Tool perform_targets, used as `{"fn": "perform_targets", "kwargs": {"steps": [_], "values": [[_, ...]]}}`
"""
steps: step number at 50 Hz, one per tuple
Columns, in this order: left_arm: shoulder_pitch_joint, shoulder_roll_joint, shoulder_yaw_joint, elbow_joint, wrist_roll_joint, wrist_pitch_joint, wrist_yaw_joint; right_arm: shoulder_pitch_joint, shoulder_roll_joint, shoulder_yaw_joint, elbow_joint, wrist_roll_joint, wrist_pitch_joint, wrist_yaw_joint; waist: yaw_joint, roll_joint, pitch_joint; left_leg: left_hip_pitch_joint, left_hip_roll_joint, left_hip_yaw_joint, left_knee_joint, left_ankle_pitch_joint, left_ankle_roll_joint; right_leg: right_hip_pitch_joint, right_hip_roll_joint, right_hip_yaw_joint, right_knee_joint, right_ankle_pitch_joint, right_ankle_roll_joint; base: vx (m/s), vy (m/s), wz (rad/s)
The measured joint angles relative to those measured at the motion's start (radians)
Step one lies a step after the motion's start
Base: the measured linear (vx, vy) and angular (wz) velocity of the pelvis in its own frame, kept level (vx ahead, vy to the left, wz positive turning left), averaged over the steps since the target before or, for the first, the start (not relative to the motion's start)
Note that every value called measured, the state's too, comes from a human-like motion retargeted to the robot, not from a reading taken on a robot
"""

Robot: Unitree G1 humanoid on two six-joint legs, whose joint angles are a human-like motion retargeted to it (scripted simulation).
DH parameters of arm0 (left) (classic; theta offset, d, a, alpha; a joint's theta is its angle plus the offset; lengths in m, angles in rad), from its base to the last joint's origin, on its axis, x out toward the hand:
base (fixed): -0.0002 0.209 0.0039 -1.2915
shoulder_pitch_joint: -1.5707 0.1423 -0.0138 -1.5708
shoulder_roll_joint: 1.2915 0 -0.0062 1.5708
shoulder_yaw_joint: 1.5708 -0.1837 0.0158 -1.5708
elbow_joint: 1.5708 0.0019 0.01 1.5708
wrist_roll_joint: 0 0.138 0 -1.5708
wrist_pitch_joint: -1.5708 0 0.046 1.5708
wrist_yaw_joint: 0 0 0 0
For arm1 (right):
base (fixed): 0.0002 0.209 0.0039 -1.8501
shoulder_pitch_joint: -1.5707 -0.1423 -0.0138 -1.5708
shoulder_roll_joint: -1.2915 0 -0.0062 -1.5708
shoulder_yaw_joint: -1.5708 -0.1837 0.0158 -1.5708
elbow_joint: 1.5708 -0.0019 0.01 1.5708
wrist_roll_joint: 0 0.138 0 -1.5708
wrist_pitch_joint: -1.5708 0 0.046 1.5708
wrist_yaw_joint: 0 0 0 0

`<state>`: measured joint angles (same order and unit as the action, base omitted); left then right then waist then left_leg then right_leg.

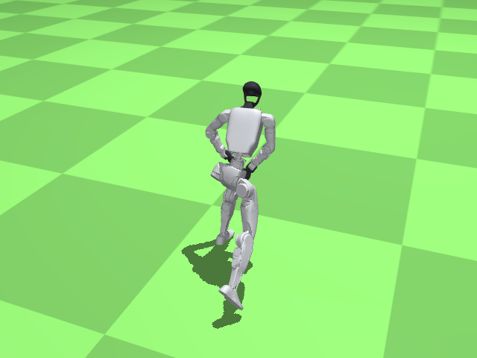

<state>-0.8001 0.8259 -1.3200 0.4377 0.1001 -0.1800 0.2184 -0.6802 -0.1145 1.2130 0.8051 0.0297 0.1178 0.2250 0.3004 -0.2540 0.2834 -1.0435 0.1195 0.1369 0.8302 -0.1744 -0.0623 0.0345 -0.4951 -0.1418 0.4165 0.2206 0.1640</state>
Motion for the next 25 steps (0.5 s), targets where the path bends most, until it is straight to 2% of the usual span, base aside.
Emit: {"fn": "perform_targets", "kwargs": {"steps": [2,5,7,10,12,14,16,18,20,22,23,25], "values": [[0.005,0.047,0.001,-0.083,-0.029,0.009,-0.035,0.087,-0.14,-0.067,-0.151,0.064,-0.003,-0.033,-0.032,0.063,-0.032,0.201,-0.037,-0.079,-0.323,0.138,0.023,-0.019,0.145,0.104,-0.061,0.065,0.042,0.49,0.04,0.96],[0.079,0.095,0.085,-0.193,-0.111,0.031,-0.069,0.29,-0.36,-0.254,-0.38,0.107,-0.07,-0.197,-0.049,0.174,-0.035,0.509,0.016,-0.101,-0.783,0.348,0.029,-0.078,0.348,0.19,-0.163,-0.051,0.077,0.39,-0.03,0.84],[0.155,0.071,0.182,-0.214,-0.082,0.053,-0.143,0.453,-0.451,-0.421,-0.479,0.098,-0.106,-0.266,-0.087,0.214,-0.039,0.633,0.026,-0.011,-0.883,0.333,-0.022,-0.161,0.381,0.084,-0.223,-0.15,0.047,0.34,-0.06,1.59],[0.209,-0.036,0.262,-0.178,-0.055,0.094,-0.19,0.621,-0.506,-0.603,-0.539,0.097,-0.1,-0.256,-0.187,0.209,-0.025,0.759,-0.039,-0.067,-0.795,0.26,-0.087,-0.286,0.349,-0.112,-0.326,-0.231,0.053,0.31,-0.15,2.44],[0.206,-0.143,0.264,-0.13,-0.032,0.134,-0.195,0.704,-0.528,-0.675,-0.554,0.091,-0.077,-0.189,-0.27,0.189,-0.017,0.821,-0.117,-0.244,-0.667,0.252,-0.102,-0.381,0.29,-0.201,-0.375,-0.285,0.047,0.32,-0.19,2.79],[0.202,-0.232,0.251,-0.103,-0.015,0.145,-0.19,0.771,-0.536,-0.711,-0.554,0.076,-0.077,-0.152,-0.328,0.163,0.012,0.926,-0.176,-0.402,-0.558,0.24,-0.15,-0.455,0.233,-0.255,-0.422,-0.341,0.079,0.31,-0.24,2.31],[0.198,-0.309,0.228,-0.099,-0.017,0.163,-0.188,0.828,-0.553,-0.724,-0.557,0.045,-0.081,-0.098,-0.372,0.155,0.027,1.027,-0.183,-0.498,-0.485,0.247,-0.188,-0.532,0.199,-0.28,-0.457,-0.403,0.097,0.3,-0.25,1.72],[0.193,-0.378,0.203,-0.117,-0.004,0.17,-0.189,0.881,-0.593,-0.733,-0.574,-0.007,-0.105,-0.043,-0.411,0.174,0.026,1.117,-0.137,-0.525,-0.479,0.262,-0.2,-0.602,0.178,-0.275,-0.466,-0.422,0.098,0.28,-0.19,1.59],[0.181,-0.439,0.171,-0.151,0.047,0.152,-0.181,0.926,-0.659,-0.735,-0.614,-0.067,-0.153,0.009,-0.47,0.217,0.022,1.182,-0.042,-0.575,-0.534,0.224,-0.2,-0.653,0.144,-0.291,-0.421,-0.324,0.098,0.2,-0.19,2.36],[0.156,-0.504,0.151,-0.185,0.13,0.113,-0.143,0.943,-0.766,-0.722,-0.69,-0.131,-0.223,0.073,-0.54,0.308,0.027,1.178,0.098,-0.646,-0.563,0.083,-0.171,-0.727,0.101,-0.341,-0.264,-0.171,0.096,0.05,-0.15,2.46],[0.14,-0.538,0.152,-0.198,0.173,0.097,-0.119,0.932,-0.833,-0.707,-0.735,-0.169,-0.256,0.105,-0.551,0.356,0.04,1.169,0.145,-0.627,-0.541,-0.019,-0.121,-0.799,0.081,-0.335,-0.131,-0.139,0.09,-0.06,-0.04,1.26],[0.103,-0.582,0.154,-0.224,0.251,0.07,-0.078,0.873,-0.953,-0.657,-0.827,-0.253,-0.324,0.16,-0.556,0.444,0.104,1.135,0.255,-0.524,-0.435,-0.222,-0.039,-0.95,0.056,-0.332,0.178,-0.181,0.066,-0.19,-0.03,0.35]]}}
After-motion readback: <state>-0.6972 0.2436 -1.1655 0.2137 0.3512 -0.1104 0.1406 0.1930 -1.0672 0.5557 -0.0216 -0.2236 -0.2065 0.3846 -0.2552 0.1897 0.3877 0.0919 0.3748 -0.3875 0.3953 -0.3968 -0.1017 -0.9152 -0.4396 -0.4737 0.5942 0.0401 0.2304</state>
